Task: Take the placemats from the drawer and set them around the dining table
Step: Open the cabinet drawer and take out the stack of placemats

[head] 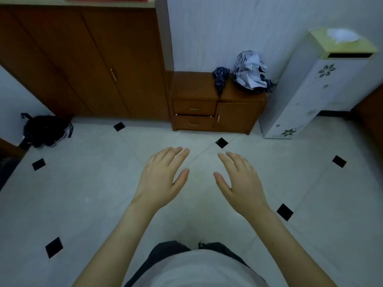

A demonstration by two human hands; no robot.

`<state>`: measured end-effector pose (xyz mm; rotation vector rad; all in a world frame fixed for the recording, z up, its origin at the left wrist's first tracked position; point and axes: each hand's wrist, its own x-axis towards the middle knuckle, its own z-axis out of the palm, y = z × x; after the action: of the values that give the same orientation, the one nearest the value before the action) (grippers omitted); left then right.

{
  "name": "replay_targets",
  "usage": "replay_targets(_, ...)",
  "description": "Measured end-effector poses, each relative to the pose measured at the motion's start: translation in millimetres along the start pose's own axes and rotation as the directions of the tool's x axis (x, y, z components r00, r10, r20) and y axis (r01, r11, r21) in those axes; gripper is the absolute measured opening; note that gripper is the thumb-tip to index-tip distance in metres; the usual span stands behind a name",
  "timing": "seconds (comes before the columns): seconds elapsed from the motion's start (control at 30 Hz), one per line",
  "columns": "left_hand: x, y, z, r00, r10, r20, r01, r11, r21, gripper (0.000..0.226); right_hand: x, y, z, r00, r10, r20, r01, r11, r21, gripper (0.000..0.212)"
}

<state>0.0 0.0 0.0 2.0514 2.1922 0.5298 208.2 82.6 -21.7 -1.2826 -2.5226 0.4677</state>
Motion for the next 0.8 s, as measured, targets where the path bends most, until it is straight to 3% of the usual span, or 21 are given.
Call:
replay_targets(0.33,13.8,-5.5,34.7,0.992,-0.07,0.108,0.068,0.997,0.025,0.052,22.7,26.7,16.1,0.998,0.025,0.051,-0.028,0.998,0.062,0.059)
replay_targets(0.57,77.4,-34.1,39.8,0.994,-0.02,0.105,0.02,1.0,0.009,0.05,89.6,33.0,23.1,0.999,0.015,0.034,-0.016,0.999,0.042,0.055)
replay_targets(0.8,184.6,-107.1,51.1,0.988,0.021,0.153,-0.019,1.0,-0.012,0.051,204.2,38.0,38.2,0.995,0.088,0.05,-0.088,0.996,-0.006,0.055)
